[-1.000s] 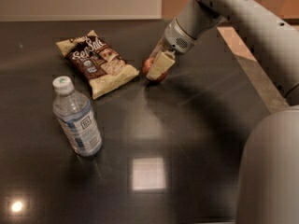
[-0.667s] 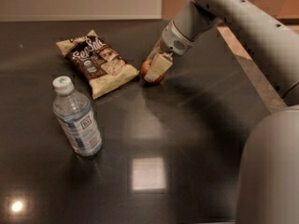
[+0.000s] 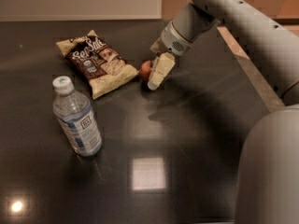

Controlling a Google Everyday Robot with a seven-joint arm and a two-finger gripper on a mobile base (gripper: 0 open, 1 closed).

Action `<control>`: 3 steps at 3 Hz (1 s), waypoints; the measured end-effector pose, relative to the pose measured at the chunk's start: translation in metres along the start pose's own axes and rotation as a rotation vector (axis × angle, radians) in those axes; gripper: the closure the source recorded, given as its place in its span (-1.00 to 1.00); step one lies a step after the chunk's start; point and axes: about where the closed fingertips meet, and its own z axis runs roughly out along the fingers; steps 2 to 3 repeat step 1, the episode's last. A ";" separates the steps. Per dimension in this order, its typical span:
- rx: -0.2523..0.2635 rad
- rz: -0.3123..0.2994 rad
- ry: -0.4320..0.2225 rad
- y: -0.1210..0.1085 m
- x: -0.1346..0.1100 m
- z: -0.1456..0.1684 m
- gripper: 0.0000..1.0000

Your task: Move apple near brown chip bag

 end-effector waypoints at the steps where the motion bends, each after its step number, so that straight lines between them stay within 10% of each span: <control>1: 0.000 0.000 0.000 0.000 0.000 0.000 -1.00; 3: 0.000 0.000 0.000 0.000 0.000 0.000 -1.00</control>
Offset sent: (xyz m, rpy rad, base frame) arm 0.0000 0.0000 0.0000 0.0000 0.0000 0.0000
